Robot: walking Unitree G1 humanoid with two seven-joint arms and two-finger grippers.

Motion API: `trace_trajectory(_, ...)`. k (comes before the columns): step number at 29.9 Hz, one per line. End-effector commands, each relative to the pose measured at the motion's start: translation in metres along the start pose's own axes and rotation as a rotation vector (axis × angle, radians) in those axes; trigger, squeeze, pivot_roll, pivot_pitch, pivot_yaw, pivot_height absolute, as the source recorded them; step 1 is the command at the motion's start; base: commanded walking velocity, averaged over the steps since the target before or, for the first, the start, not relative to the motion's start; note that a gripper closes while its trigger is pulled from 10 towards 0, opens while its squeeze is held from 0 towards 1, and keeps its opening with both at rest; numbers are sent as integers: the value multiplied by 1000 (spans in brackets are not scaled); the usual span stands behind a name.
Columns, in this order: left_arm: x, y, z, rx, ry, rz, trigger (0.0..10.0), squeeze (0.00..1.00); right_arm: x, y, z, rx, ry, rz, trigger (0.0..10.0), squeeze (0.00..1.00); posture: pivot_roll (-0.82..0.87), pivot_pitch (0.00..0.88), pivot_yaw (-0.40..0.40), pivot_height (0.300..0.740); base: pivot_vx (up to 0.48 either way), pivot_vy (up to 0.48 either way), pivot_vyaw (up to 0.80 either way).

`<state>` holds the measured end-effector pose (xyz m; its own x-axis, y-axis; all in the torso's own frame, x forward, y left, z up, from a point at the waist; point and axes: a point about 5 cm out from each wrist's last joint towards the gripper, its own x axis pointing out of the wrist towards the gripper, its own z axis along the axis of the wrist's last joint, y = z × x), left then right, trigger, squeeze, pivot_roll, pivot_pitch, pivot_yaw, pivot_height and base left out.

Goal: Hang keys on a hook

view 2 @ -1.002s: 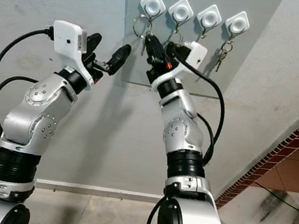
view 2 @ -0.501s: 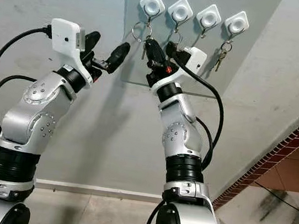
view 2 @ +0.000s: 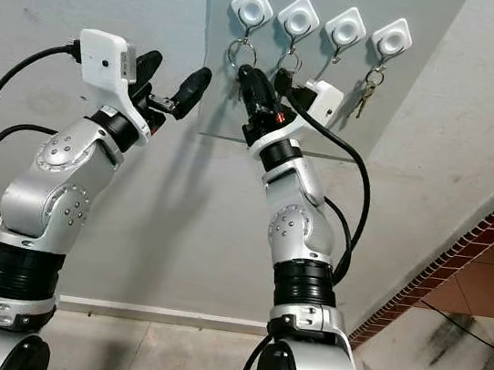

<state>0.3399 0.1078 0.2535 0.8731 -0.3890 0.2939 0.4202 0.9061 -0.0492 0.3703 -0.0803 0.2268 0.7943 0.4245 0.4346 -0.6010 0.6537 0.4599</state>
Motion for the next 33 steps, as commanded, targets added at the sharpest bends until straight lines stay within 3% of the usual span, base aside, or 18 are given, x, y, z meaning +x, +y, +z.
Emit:
trace_trajectory(1, -2, 0, -10, 8, 35, 20, 10000, 0, -3, -2, 3, -29, -10, -5, 10000, 1000, 50, 22, -43, 740, 0, 0, 0)
trace_trajectory(10, -20, 10, -56, -27, 178, 157, 10000, 0, -36, -21, -11, -106, 46, -102, 10000, 1000, 43, 24, -39, 740, 0, 0, 0)
trace_trajectory(19, -34, 20, -80, -5, 260, 259, 10000, 0, -74, -41, -20, -310, 96, -284, 10000, 1000, 36, 20, -31, 740, 0, 0, 0)
trace_trajectory(26, -38, 21, -89, -20, 282, 281, 10000, 0, -89, -45, -22, -348, 95, -351, 10000, 1000, 25, 13, -24, 740, 0, 0, 0)
trace_trajectory(27, -39, 21, -89, -26, 278, 282, 10000, 0, -89, -44, -22, -349, 95, -348, 10000, 937, 23, 11, -24, 740, 0, 0, 0)
trace_trajectory(28, -39, 21, -90, -32, 276, 282, 10000, 0, -89, -43, -22, -350, 95, -347, 10000, 937, 23, 11, -24, 740, 0, 0, 0)
trace_trajectory(29, -38, 21, -88, -26, 266, 277, 10000, 0, -88, -42, -21, -348, 87, -338, 10000, 47, 23, 11, -24, 740, 0, 0, 0)
trace_trajectory(33, -38, 22, -82, -20, 222, 271, 10000, 0, -86, -39, -18, -413, 93, -329, 10000, 0, 24, 9, -24, 740, 0, 0, 0)
